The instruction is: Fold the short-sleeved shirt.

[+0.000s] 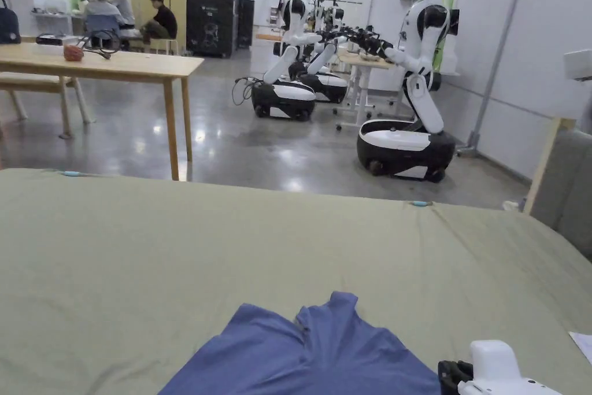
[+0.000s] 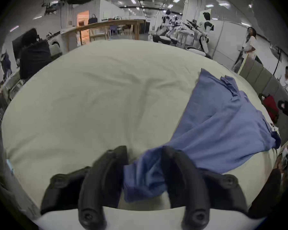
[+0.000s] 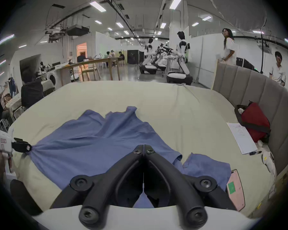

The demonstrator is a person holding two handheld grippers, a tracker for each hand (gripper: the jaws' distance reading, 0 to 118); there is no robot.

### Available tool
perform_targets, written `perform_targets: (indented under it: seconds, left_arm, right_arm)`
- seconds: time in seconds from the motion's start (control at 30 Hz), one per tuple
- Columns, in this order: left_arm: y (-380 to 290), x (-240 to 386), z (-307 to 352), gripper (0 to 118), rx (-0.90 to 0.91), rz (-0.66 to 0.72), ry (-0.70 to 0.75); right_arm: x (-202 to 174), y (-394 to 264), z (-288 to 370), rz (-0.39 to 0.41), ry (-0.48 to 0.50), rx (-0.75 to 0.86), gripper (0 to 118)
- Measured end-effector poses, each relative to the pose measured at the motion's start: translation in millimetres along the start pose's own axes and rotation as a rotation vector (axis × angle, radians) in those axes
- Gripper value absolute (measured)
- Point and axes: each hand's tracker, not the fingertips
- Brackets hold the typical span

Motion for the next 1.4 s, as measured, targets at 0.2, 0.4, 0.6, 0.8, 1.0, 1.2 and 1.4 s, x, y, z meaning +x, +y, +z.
perform_targets:
  seconds: [0.2,0.4,0.6,0.8,1.0,1.2,1.4]
  left_arm:
    - [4,35,40,0,0.079,-0.100,-0.014]
    - [13,35,37,0,0.069,-0.089,-0.039]
    - [24,37,35,0,0.065,-0.099,-0.021]
    - [28,31,25,0,0.063,-0.094,-0.024]
    - [55,23,36,0,0.120,-0.091,-0.052]
    - [134,42,68,0,0.269,-0.117,-0.085]
    - [228,85,119,0,0.410,-0.177,-0.077]
  right_arm:
    - [18,41,-125,0.000,0.025,-0.177,76]
    - [17,43,-235,0.038,-0.006,-0.312,117]
    - [-14,26,-228,0.107,0.050,-0.337,47]
    - [-16,41,-189,0.074,0.106,-0.324,6]
    - [-6,87,-94,-0.025,0.160,-0.109,6]
    - [3,157,1,0.050,0.168,0.035,6]
    - [31,244,53,0.016,0.109,0.209,6]
